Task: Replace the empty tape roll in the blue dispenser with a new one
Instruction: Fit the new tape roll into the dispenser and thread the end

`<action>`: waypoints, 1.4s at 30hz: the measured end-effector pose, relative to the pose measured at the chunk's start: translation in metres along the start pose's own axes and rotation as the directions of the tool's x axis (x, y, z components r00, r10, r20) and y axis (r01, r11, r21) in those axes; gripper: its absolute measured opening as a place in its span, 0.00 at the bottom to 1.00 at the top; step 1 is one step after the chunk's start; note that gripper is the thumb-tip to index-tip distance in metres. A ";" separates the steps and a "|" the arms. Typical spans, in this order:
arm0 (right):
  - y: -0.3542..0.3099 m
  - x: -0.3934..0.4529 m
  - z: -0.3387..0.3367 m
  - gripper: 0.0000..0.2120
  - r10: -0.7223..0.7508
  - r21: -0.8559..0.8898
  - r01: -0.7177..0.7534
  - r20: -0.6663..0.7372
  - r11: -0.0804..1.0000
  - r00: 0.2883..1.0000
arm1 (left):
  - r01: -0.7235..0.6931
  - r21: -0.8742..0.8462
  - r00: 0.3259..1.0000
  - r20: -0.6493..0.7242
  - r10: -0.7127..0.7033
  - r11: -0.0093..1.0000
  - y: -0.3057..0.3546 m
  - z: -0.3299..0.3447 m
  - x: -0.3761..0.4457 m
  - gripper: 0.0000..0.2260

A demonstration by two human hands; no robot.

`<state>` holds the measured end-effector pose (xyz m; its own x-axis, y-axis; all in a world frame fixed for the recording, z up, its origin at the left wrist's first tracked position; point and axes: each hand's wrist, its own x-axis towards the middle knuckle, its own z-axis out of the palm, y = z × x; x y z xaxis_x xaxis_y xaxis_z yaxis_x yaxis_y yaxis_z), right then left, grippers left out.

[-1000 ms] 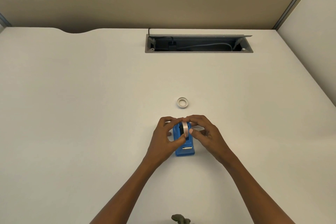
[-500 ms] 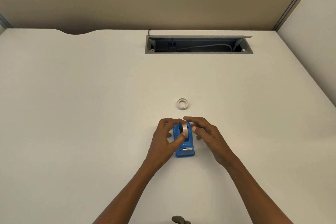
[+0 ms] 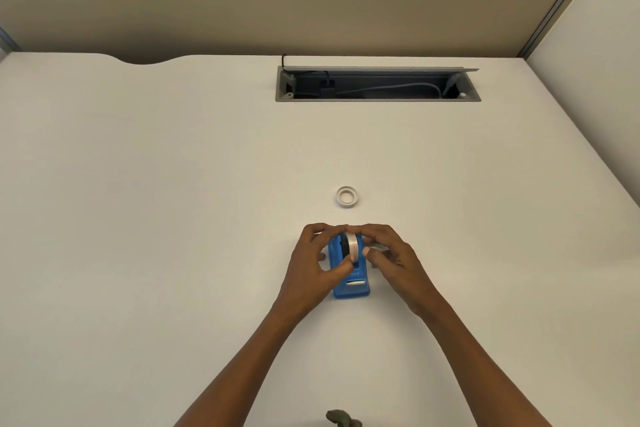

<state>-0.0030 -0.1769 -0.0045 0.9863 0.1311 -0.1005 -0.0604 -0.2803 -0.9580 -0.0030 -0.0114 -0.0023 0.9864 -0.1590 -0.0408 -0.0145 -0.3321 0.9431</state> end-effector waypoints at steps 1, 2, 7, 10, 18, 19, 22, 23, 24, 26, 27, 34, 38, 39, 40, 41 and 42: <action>0.000 0.000 0.000 0.16 0.005 -0.009 -0.005 0.000 1.000 1.000 | -0.004 0.002 1.000 -0.001 0.004 1.000 -0.001 0.000 0.000 0.22; 0.000 0.001 0.001 0.16 0.007 -0.014 -0.007 -0.001 1.000 1.000 | -0.011 0.000 1.000 -0.002 0.011 1.000 -0.001 0.001 0.000 0.23; -0.001 0.001 0.002 0.15 0.019 -0.006 -0.019 -0.012 1.000 1.000 | -0.036 0.002 0.999 -0.009 0.036 0.999 -0.001 0.001 -0.002 0.21; -0.004 0.000 0.001 0.15 0.031 0.027 -0.032 0.010 0.999 0.999 | -0.044 0.018 0.999 -0.005 0.044 0.999 -0.001 0.001 -0.002 0.17; -0.007 -0.004 -0.004 0.17 0.012 0.016 -0.012 0.023 1.000 1.000 | -0.014 0.011 1.000 -0.014 0.014 1.000 0.003 0.001 0.002 0.15; -0.007 -0.004 -0.003 0.17 0.000 -0.007 0.000 0.019 1.000 1.000 | -0.011 0.010 1.000 -0.015 0.011 1.000 0.003 0.001 0.002 0.14; -0.006 -0.003 -0.001 0.16 -0.017 -0.039 0.017 -0.002 0.999 1.000 | -0.016 0.010 1.000 -0.015 0.016 1.000 0.002 0.000 0.002 0.14; -0.006 -0.002 -0.001 0.16 -0.018 -0.043 0.018 -0.009 0.999 1.000 | -0.023 0.017 1.000 -0.015 0.024 1.000 0.001 0.000 0.002 0.15; -0.006 -0.002 0.000 0.15 -0.017 -0.046 0.017 -0.013 0.999 1.000 | -0.031 0.024 0.999 -0.016 0.031 0.999 0.000 0.000 0.002 0.16; -0.007 -0.003 0.001 0.15 -0.008 -0.042 0.007 -0.016 0.999 1.000 | -0.035 0.034 0.999 -0.016 0.036 0.999 -0.002 0.000 0.002 0.17; -0.007 -0.002 0.002 0.15 -0.003 -0.042 0.002 -0.015 0.999 1.000 | -0.036 0.035 0.999 -0.017 0.036 0.999 -0.002 0.000 0.002 0.18; -0.006 -0.001 0.004 0.14 0.025 -0.049 -0.026 -0.029 0.998 0.999 | -0.056 -0.001 0.998 -0.026 0.056 0.998 -0.003 0.002 -0.001 0.20; -0.008 -0.001 0.004 0.15 0.040 -0.015 -0.040 -0.015 0.999 0.999 | -0.046 0.008 0.999 -0.023 0.046 0.999 -0.002 0.002 -0.001 0.16; -0.009 -0.003 0.004 0.16 0.036 0.008 -0.036 -0.001 0.999 0.999 | -0.040 0.007 0.999 -0.024 0.040 0.999 -0.001 0.002 -0.001 0.15; -0.010 -0.004 0.003 0.16 0.032 0.034 -0.033 0.008 0.999 0.999 | -0.033 0.006 0.999 -0.025 0.033 0.999 0.000 0.002 -0.001 0.15; -0.010 -0.005 0.002 0.16 0.034 0.058 -0.034 0.011 0.998 0.999 | -0.027 0.005 0.999 -0.026 0.027 1.000 0.001 0.002 0.000 0.14; -0.009 -0.006 0.002 0.16 0.038 0.072 -0.038 0.008 0.997 0.999 | -0.019 0.001 0.999 -0.027 0.019 1.000 0.002 0.002 0.000 0.14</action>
<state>-0.0091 -0.1737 0.0043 0.9821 0.1278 -0.1385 -0.1087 -0.2158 -0.9704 -0.0029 -0.0138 -0.0008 0.9900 -0.1402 -0.0139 -0.0334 -0.3294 0.9436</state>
